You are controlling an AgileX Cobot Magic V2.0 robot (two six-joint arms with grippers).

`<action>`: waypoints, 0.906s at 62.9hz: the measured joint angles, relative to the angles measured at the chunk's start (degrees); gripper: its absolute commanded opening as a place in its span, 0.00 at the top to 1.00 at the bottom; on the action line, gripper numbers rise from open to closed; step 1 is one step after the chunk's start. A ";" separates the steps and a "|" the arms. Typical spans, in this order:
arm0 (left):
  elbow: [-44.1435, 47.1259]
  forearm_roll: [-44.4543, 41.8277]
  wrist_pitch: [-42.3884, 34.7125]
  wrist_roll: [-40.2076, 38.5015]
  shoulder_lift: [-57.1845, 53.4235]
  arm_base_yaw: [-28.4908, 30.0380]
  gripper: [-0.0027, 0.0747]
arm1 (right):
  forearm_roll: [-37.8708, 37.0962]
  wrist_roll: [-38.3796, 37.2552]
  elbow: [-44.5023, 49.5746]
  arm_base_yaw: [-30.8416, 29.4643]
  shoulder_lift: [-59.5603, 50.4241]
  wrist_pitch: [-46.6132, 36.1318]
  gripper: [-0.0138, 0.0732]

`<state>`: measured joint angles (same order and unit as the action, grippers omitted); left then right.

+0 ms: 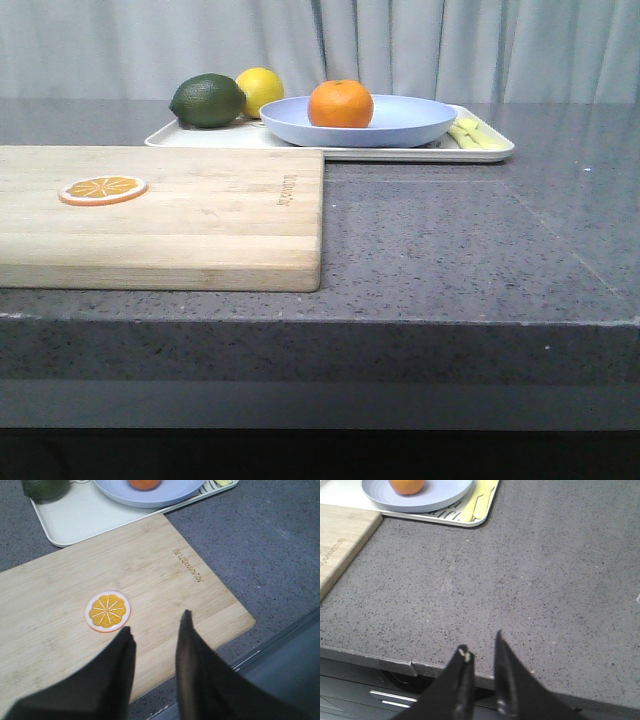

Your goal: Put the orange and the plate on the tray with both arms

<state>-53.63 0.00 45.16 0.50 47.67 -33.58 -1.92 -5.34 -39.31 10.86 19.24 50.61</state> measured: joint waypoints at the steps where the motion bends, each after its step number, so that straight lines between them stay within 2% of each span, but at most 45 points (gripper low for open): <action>1: 0.00 0.00 0.00 0.00 0.00 0.00 0.99 | -0.09 0.00 0.00 0.00 0.00 0.00 0.90; 3: 0.00 0.00 0.00 0.00 0.00 0.00 0.99 | -0.09 0.00 0.00 0.00 0.00 0.00 0.93; 47: 0.82 0.00 -0.27 0.00 -0.76 0.03 0.99 | -0.09 0.00 0.00 0.00 0.00 0.11 0.92; 57: 5.66 0.00 -1.92 0.00 -7.75 3.92 0.99 | -0.09 0.00 0.00 0.00 0.00 0.10 0.92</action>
<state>-47.97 0.00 43.24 0.50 39.92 -29.65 -2.01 -5.34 -39.31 10.86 19.24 50.71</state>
